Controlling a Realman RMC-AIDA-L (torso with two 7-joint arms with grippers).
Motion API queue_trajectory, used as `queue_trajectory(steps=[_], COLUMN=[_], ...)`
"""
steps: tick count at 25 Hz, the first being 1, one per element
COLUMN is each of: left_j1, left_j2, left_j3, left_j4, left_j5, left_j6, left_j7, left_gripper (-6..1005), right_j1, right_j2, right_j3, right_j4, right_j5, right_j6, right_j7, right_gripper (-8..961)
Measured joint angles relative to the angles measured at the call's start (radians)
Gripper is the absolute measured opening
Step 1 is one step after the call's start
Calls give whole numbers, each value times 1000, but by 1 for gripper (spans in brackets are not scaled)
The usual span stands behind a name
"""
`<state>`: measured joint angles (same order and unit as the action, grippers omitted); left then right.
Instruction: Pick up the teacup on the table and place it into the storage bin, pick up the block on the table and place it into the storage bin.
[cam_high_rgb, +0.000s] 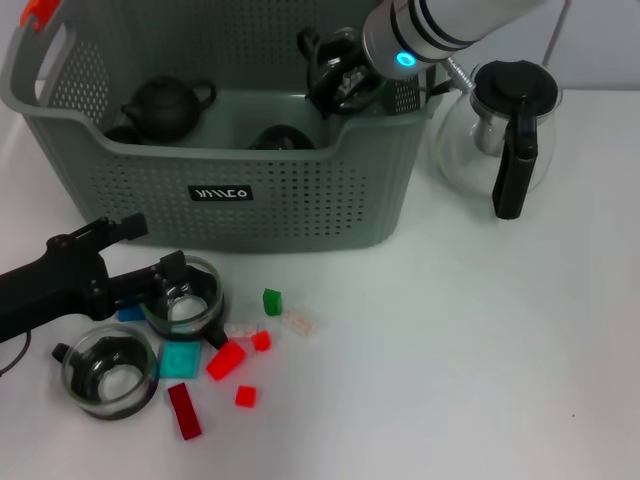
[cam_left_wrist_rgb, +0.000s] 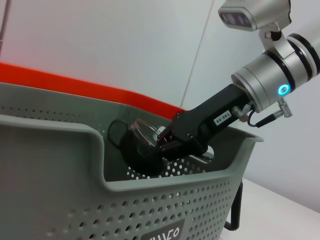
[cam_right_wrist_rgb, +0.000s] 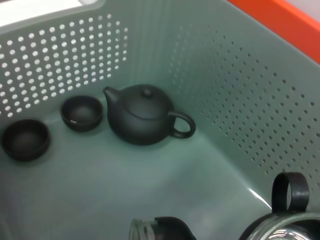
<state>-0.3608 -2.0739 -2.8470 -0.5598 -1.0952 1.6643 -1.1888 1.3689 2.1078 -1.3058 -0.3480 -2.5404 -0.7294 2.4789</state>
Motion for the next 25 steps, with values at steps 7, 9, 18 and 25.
queue_trajectory(steps=[7,9,18,25], left_j1=[1,2,-1,7], left_j2=[0,0,-4,-5], left_j3=[0,0,0,0], left_j4=[0,0,0,-1], left_j5=[0,0,0,0], left_j6=[0,0,0,1], left_j7=[0,0,0,0], left_gripper=[888,888,888,888], right_j1=[-4,-2,1,-66], right_j2=[1,0,-4,-11], right_j3=[-25,-26,-36,-19], right_j4=[-6,-8,-10,-226], right_j5=[0,-1,-6,-6], right_j6=[-14,-26,-52,-186], right_j7=[-7,-5,3,20], right_gripper=[163,166,178,525])
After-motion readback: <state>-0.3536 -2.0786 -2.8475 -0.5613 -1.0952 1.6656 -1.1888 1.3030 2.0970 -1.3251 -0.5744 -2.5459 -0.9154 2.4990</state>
